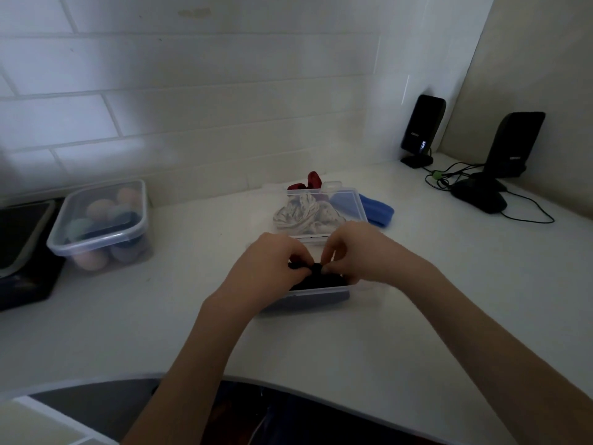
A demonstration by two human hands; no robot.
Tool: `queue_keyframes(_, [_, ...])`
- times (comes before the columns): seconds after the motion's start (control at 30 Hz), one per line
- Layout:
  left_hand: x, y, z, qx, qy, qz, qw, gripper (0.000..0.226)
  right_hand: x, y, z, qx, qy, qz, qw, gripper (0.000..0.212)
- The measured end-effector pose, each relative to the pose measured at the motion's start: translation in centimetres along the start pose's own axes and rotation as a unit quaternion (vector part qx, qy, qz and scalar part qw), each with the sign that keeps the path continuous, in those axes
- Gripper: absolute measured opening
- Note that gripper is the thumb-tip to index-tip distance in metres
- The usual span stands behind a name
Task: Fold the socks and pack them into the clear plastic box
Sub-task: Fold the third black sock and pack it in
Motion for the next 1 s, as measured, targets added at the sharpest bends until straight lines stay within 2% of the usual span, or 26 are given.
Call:
queue_keyframes(0.07, [0.1,0.0,0.1,-0.007,-0.006,0.013,1.0,0.018,0.1,0.4,-0.4,-0.023,-0.021,0.036,0.999,0.021])
queue_keyframes(0.23, [0.5,-0.3,-0.1,-0.015,-0.041,0.066,0.997,0.025,0.3,0.5,0.3,-0.066,0.073,0.073,0.992,0.031])
queue_keyframes(0.43, [0.9,-0.8,-0.2,-0.011,-0.096,0.087,0.991,0.024,1.0,-0.5,1.0,-0.042,0.147,0.027,0.988,0.03])
queue_keyframes(0.5, [1.2,-1.0,-0.6,0.0,-0.14,0.089,0.986,0.02,1.2,-1.0,1.5,-0.036,0.175,0.04,0.983,0.036])
queue_keyframes(0.63, [1.4,-1.4,-0.7,-0.002,-0.163,0.096,0.982,0.018,1.1,-1.9,1.6,-0.017,0.153,0.083,0.985,0.037])
queue_keyframes(0.7, [1.4,-1.6,-0.6,0.002,-0.171,0.098,0.98,0.017,1.3,-2.0,1.6,-0.024,0.158,0.09,0.983,0.036])
queue_keyframes(0.83, [1.7,-1.7,-1.1,0.013,-0.201,0.11,0.973,0.016,1.2,-1.3,1.6,-0.048,0.186,0.056,0.98,0.028])
queue_keyframes(1.0, [1.7,-1.7,-1.3,0.017,-0.198,0.114,0.974,0.023,0.1,0.4,1.0,-0.062,0.217,0.053,0.973,0.034])
Point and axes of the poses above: each hand's wrist, its own y-axis away from the middle knuckle, its own x-axis out of the palm, z = x × y, the point moved 7 cm from there along -y, towards the middle knuckle, and after that the axes turned 7 degrees about y, right-handed, at the moved point
